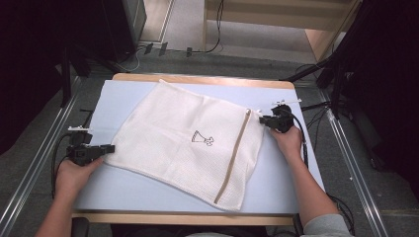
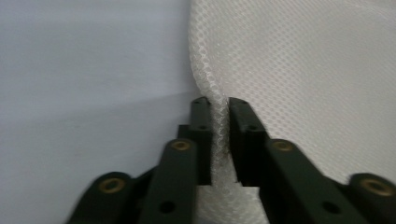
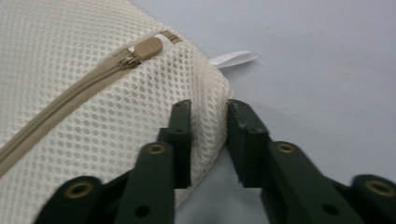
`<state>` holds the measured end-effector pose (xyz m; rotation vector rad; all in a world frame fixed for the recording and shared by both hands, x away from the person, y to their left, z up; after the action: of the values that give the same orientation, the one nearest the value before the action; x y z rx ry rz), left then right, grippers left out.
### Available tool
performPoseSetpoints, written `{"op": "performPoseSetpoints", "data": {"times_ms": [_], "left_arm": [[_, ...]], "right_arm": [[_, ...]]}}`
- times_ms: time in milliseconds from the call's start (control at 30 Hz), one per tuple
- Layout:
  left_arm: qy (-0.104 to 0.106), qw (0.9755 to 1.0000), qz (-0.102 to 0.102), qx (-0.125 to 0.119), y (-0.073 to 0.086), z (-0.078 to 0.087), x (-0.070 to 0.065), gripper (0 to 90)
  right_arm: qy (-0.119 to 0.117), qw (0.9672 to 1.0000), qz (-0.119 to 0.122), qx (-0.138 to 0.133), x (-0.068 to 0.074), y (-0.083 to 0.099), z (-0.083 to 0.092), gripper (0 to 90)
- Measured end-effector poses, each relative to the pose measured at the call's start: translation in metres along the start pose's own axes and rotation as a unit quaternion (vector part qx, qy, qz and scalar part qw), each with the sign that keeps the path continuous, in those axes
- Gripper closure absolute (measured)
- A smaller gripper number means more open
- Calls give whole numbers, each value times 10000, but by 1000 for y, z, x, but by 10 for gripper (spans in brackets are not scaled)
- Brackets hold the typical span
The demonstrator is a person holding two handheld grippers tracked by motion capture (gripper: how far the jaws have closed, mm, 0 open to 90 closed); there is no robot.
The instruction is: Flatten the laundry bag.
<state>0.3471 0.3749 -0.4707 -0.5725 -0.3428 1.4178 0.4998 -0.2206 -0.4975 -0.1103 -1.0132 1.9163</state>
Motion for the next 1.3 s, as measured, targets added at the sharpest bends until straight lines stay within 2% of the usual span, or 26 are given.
{"op": "performPoseSetpoints", "data": {"times_ms": [67,133,200,367,533,600,667,733,800,1000,1033,1100,1200,1300], "left_arm": [[152,9996,-113,185,-5,-3,0,880],[98,9997,-156,144,-7,-3,0,885],[-46,9999,-129,20,-17,-6,2,884],[-178,9996,-74,-188,-38,-17,5,876],[-219,9994,31,-262,-63,-35,9,871],[-114,9993,132,-334,-70,-39,10,871],[-108,9992,142,-370,-73,-40,10,872],[-66,9989,172,-433,-80,-43,10,872],[-114,9990,129,-408,-84,-46,8,872],[-139,9990,-1,-414,-95,-54,2,868],[-196,9990,-89,-385,-99,-58,-2,867],[-224,9990,-137,-375,-100,-59,-4,864],[-280,9983,-368,-359,-106,-62,-12,862],[-169,9989,-214,-372,-108,-62,-11,847]], "right_arm": [[-27,10000,-55,49,2,0,0,840],[9,9999,-27,98,4,-1,0,854],[10,9999,-11,140,6,-1,2,855],[-98,9998,1,187,10,5,15,852],[-243,9994,-23,257,15,22,32,848],[-302,9991,-4,293,19,30,39,846],[-355,9989,-5,310,21,34,41,845],[-370,9986,97,374,32,46,49,840],[-370,9981,209,446,38,53,55,837],[-456,9972,287,514,49,74,69,832],[-564,9964,247,582,54,83,73,832],[-632,9958,246,610,58,89,75,833],[-709,9944,301,719,67,96,79,843],[-701,9940,361,762,70,98,81,813]]}}
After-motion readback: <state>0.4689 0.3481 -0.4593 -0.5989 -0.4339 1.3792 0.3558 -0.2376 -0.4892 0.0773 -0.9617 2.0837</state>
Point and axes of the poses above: each handheld gripper's, and its own axes: z roughly backward along the jaws, y roughly out of its underside, x roughly to its left, the point moved 3 cm from there along -z, roughly forward along the jaws, and after that the axes turned 13 degrees about -y, right-handed, at the moved point
